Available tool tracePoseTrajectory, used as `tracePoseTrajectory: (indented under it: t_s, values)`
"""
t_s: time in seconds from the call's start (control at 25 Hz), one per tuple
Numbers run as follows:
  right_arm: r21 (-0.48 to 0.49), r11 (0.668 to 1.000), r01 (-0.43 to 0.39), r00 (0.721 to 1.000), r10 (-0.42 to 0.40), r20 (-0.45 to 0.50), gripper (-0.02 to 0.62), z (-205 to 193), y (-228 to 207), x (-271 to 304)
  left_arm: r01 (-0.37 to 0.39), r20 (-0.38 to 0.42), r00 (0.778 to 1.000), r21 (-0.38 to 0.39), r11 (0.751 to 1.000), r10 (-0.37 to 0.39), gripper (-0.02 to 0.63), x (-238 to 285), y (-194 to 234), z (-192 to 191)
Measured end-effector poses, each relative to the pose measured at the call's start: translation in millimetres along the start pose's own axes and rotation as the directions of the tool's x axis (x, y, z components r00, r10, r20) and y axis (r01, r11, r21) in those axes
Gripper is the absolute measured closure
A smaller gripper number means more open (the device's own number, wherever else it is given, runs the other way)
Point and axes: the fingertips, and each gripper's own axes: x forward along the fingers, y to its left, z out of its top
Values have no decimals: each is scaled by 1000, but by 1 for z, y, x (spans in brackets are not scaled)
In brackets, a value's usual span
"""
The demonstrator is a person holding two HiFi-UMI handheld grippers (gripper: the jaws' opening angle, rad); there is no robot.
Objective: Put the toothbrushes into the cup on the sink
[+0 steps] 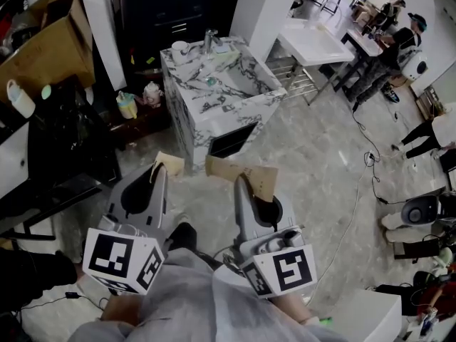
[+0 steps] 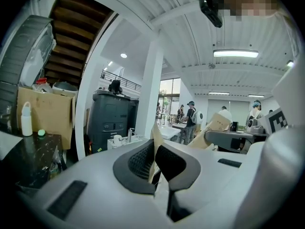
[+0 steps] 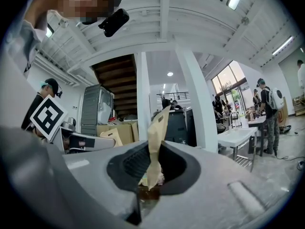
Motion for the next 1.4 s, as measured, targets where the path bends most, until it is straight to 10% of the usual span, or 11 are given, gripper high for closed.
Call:
tracePoseTrajectory:
  t_s: [1.4]
  values:
    - [-12,996,85,996,-84,5,557,2,-51,205,74,23,997,-41,996,-73,598,167,135,43]
